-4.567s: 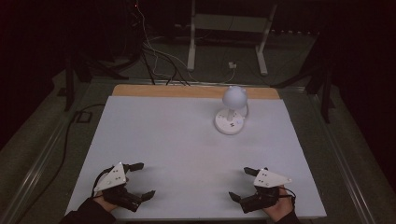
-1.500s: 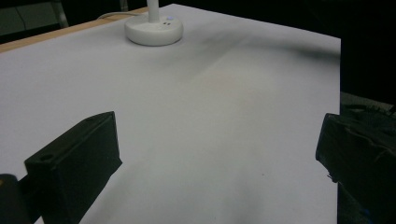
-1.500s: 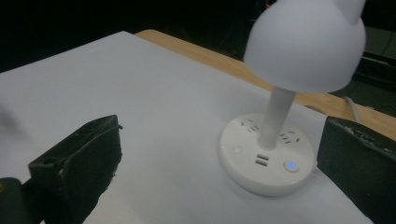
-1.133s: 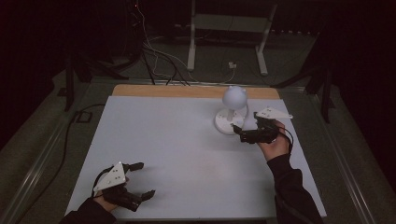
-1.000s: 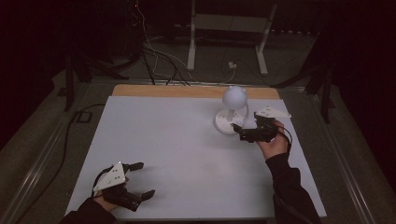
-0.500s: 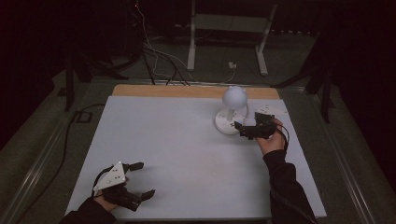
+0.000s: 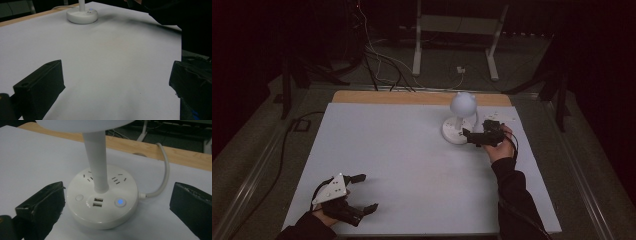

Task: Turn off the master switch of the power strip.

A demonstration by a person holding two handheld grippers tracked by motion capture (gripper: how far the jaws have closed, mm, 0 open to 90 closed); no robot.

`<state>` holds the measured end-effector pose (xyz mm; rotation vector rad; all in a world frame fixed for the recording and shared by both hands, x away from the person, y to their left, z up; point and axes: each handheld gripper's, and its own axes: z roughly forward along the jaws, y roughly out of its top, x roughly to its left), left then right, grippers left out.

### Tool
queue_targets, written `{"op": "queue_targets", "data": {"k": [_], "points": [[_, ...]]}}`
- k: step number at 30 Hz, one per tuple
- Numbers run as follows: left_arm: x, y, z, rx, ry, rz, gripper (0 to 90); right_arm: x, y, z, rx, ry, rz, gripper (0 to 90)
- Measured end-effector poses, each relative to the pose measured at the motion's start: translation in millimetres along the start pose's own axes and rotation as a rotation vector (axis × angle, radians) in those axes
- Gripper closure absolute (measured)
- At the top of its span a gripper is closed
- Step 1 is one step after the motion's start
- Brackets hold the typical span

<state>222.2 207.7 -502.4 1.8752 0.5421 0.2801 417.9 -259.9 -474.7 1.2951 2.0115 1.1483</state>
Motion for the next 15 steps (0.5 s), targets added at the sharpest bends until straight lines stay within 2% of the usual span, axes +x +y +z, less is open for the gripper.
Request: {"op": "queue_targets", "data": {"k": [5,8,9,13,14,15], "points": [[0.4,-0.1,-0.1,0.002,0.001,-0.002,0.4,-1.4,-1.9,4.9,0.005,-0.011,0.030,0.0],[0.8,-0.1,-0.3,-0.001,0.001,-0.007,0.4,-2.2,-2.8,7.1,0.011,-0.023,0.046,3.6],[0.7,-0.1,-0.2,0.001,0.000,-0.006,0.4,-2.7,-3.1,7.2,0.015,-0.014,0.060,8.2],[0.7,-0.1,0.7,0.006,-0.006,-0.006,0.3,-2.7,-3.5,7.8,0.014,-0.027,0.093,16.7],[0.7,-0.1,0.7,0.006,-0.006,-0.006,0.3,-2.6,-3.3,7.2,0.018,-0.022,0.109,23.0],[0.7,-0.2,0.7,0.006,-0.004,-0.006,0.3,-2.6,-3.3,7.2,0.018,-0.022,0.109,23.0]]}}
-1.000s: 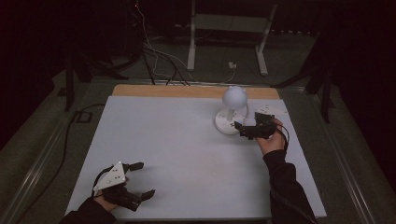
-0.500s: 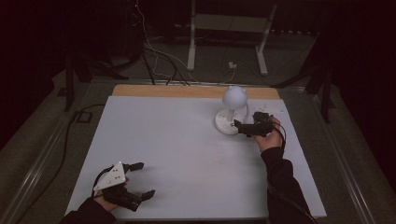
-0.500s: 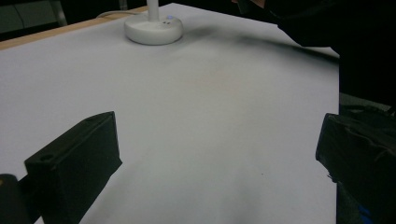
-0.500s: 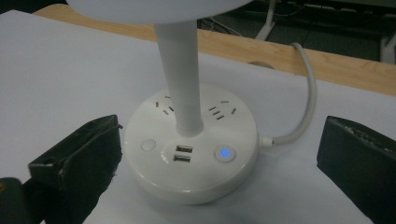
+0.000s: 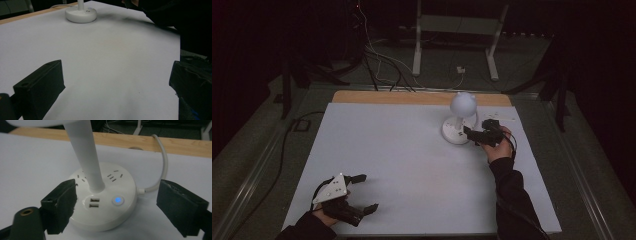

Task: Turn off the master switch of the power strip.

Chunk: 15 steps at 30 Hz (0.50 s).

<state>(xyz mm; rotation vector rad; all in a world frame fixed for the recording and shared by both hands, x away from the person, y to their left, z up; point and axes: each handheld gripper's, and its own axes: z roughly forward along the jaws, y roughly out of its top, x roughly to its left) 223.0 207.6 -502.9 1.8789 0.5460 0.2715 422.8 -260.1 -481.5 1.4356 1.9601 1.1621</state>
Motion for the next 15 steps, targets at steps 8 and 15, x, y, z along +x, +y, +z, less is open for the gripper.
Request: {"op": "queue_targets", "data": {"k": [8,15], "points": [[0.0,0.2,-0.6,-0.004,0.002,0.001,0.4,2.4,0.7,-2.8,-0.001,-0.035,0.026,51.8],[0.8,0.0,-0.8,-0.004,0.005,-0.003,0.3,1.5,1.6,-3.3,-0.010,-0.055,0.033,62.8]]}}
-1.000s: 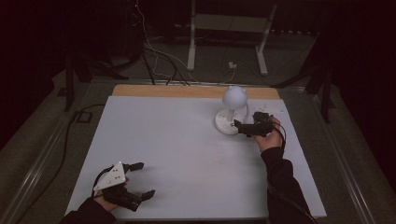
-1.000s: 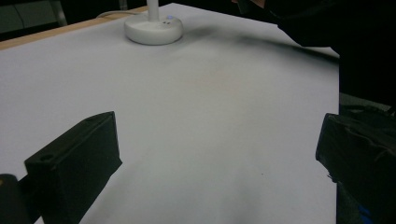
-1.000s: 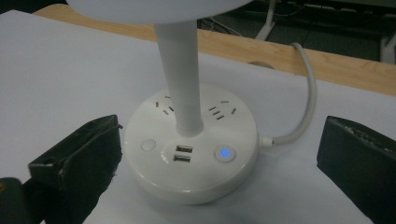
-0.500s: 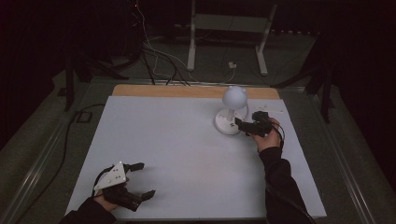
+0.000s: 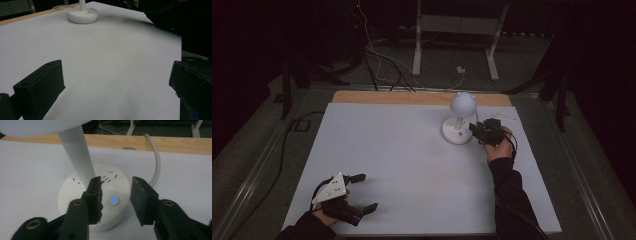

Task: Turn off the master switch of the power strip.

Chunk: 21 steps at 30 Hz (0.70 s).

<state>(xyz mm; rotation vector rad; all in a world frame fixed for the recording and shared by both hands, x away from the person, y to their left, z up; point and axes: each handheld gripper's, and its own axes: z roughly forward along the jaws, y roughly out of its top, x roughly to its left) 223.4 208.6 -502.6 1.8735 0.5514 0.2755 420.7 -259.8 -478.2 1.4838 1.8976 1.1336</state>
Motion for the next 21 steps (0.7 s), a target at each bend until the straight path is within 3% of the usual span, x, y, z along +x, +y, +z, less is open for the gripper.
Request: {"op": "queue_targets", "data": {"k": [3,6,13,21], "points": [[-0.6,-0.1,0.3,0.001,-0.001,0.002,0.3,-0.4,0.0,0.6,0.005,0.003,0.012,65.7],[-0.3,0.0,0.2,0.000,-0.001,0.001,0.4,1.3,-0.5,2.1,0.004,-0.020,-0.003,75.7],[-0.4,-0.3,0.4,0.003,-0.001,-0.003,0.4,1.5,1.3,3.1,0.015,-0.026,0.025,89.0],[-0.5,-0.3,0.4,0.004,-0.001,-0.001,0.4,5.5,1.0,8.7,0.043,-0.044,-0.014,90.0]]}}
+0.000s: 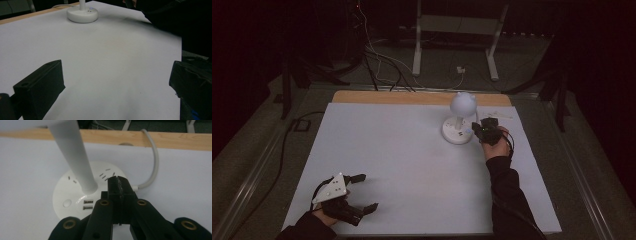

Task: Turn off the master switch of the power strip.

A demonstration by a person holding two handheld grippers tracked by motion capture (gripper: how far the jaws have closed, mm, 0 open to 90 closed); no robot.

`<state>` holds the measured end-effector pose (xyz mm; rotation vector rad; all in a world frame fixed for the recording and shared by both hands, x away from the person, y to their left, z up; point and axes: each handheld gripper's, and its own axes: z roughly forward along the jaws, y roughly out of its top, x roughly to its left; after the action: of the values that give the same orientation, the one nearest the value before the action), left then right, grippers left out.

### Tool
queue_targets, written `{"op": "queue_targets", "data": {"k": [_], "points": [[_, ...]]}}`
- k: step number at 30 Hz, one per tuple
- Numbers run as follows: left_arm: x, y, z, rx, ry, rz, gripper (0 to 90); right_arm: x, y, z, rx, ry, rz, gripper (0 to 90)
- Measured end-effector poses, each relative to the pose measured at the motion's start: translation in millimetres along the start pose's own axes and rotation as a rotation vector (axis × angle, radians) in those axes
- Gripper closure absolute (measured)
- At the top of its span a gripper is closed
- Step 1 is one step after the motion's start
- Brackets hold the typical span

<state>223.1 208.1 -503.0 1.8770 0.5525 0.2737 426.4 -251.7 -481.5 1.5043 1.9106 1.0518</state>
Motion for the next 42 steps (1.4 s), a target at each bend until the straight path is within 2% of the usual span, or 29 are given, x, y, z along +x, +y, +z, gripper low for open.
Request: {"op": "queue_targets", "data": {"k": [5,17,25,27,40,42], "points": [[0.3,-0.1,-0.1,-0.002,-0.001,-0.004,0.3,2.6,-1.0,1.8,-0.011,-0.011,0.003,90.0],[0.0,-0.1,0.0,-0.001,-0.001,-0.003,0.3,6.0,-5.3,10.1,0.002,-0.027,0.001,90.0],[-0.2,0.0,0.1,0.001,-0.003,0.000,0.4,6.7,-10.6,16.9,-0.012,-0.034,-0.023,90.0],[0.1,-0.1,0.1,0.003,-0.002,-0.003,0.4,8.0,-12.8,19.1,-0.018,-0.041,-0.043,90.0],[0.0,-0.2,0.3,0.004,-0.001,-0.001,0.4,7.0,-18.2,26.7,-0.022,-0.035,-0.041,90.0],[-0.4,-0.2,0.5,0.005,-0.002,0.001,0.4,8.1,-18.6,27.1,-0.026,-0.041,-0.055,90.0]]}}
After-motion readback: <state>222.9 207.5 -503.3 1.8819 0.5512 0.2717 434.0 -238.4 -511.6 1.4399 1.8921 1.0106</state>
